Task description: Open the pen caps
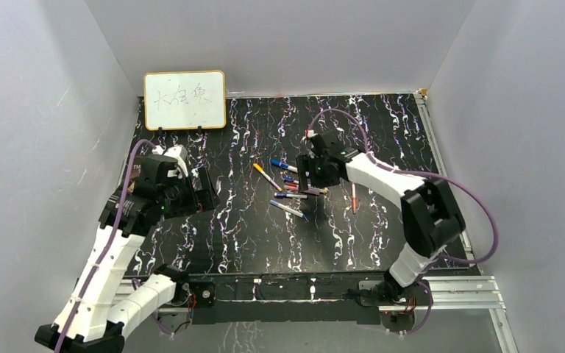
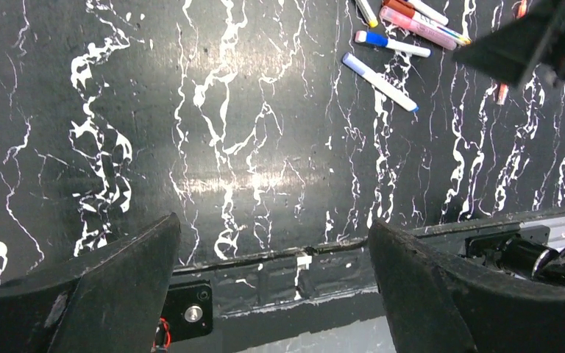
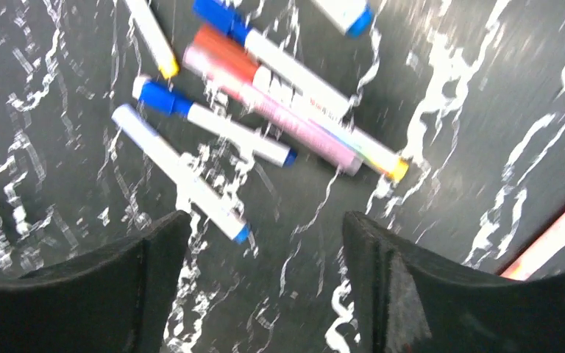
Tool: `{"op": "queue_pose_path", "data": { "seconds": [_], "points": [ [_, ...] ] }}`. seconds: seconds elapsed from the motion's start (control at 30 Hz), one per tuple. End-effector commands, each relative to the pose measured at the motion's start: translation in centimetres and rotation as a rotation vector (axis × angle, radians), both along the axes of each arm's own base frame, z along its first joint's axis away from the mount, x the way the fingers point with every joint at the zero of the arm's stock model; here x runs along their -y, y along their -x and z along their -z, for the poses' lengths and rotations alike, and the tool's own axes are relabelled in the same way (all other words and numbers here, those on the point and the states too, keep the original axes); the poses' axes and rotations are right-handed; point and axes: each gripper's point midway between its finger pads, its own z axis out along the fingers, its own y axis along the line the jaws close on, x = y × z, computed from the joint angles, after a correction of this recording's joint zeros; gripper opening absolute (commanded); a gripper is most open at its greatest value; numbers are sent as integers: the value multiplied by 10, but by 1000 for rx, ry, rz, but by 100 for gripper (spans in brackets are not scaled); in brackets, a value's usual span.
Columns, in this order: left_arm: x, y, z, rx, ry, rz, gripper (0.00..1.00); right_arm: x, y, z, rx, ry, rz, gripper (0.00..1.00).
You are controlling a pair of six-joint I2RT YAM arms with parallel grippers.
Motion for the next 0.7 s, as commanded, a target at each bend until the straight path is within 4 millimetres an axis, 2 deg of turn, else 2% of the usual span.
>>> {"op": "queue_pose_path", "data": {
  "seconds": [0.0, 0.03, 0.07, 0.13, 0.33, 0.47, 0.67],
  "points": [
    [2, 22, -8, -26, 53, 3, 98, 9, -56, -12, 175, 170, 34, 62],
    [3, 23, -9, -22, 67, 0, 98, 8, -62, -12, 183, 177, 32, 55],
    [5, 28, -7, -20, 101, -11, 98, 1, -70, 1, 174, 186, 8, 38],
    [7, 28, -7, -21, 115, -13, 98, -3, -71, 4, 172, 179, -2, 34],
    [11, 27, -1, -26, 141, -22, 98, -19, -65, 8, 171, 151, -52, 29],
    [12, 27, 4, -31, 151, -29, 98, -26, -60, 12, 168, 154, -81, 34],
    [13, 26, 9, -39, 148, -24, 98, -30, -54, 19, 159, 157, -104, 35]
  ]
}}
